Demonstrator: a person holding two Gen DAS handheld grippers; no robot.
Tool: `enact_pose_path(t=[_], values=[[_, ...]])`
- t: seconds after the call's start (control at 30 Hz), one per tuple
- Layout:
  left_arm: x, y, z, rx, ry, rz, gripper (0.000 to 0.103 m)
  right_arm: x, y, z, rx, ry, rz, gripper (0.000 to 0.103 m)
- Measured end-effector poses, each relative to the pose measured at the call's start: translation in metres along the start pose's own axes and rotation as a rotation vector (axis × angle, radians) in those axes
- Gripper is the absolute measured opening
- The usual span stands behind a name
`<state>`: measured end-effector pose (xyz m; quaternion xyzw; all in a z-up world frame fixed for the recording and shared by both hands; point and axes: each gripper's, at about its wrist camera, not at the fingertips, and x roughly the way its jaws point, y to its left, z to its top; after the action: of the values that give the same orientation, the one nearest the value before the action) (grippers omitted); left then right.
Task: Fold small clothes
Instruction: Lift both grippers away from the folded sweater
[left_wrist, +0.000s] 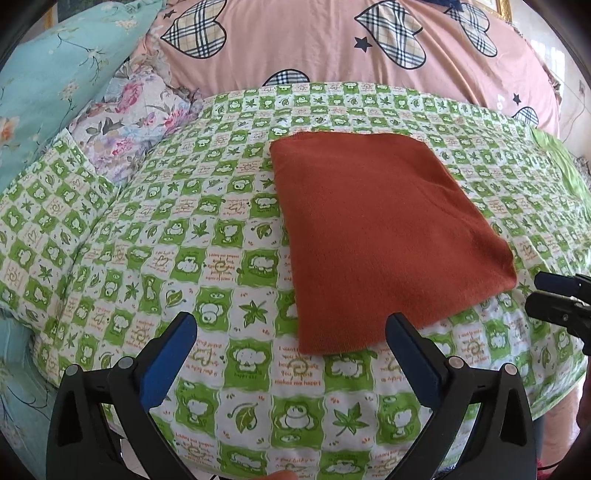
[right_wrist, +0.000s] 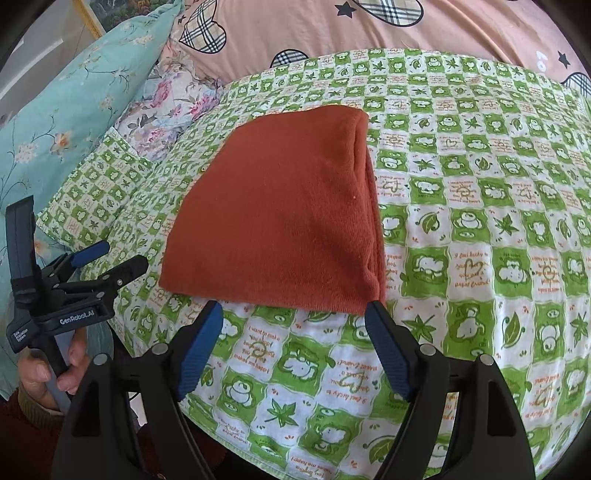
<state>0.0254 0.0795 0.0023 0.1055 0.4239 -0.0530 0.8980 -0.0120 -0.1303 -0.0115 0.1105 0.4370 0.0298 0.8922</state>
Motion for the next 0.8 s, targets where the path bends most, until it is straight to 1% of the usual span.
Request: enact_pose_path(t=[0.2,0.43,0.6,0.8], values=[[0.005,0.002,0.016,-0.036,-0.001,0.007,0.102,0.0,0.004,0.014,-0.024,-0.014,0.004,0.081],[0.008,0.0,0.025,-0.038,-0.007,0.007,0.102,0.008,0.006,0.03,-0.025,-0.026,0.011,0.081],[0.013,0.001,0.031,-0.039,-0.009,0.013,0.102,0.019,-0.002,0.056,-0.008,-0.054,0.015,0.081],[0.025,0.014,0.042,-0.075,-0.014,0.03,0.102,0.045,-0.024,0.093,0.043,-0.074,-0.024,0.081]])
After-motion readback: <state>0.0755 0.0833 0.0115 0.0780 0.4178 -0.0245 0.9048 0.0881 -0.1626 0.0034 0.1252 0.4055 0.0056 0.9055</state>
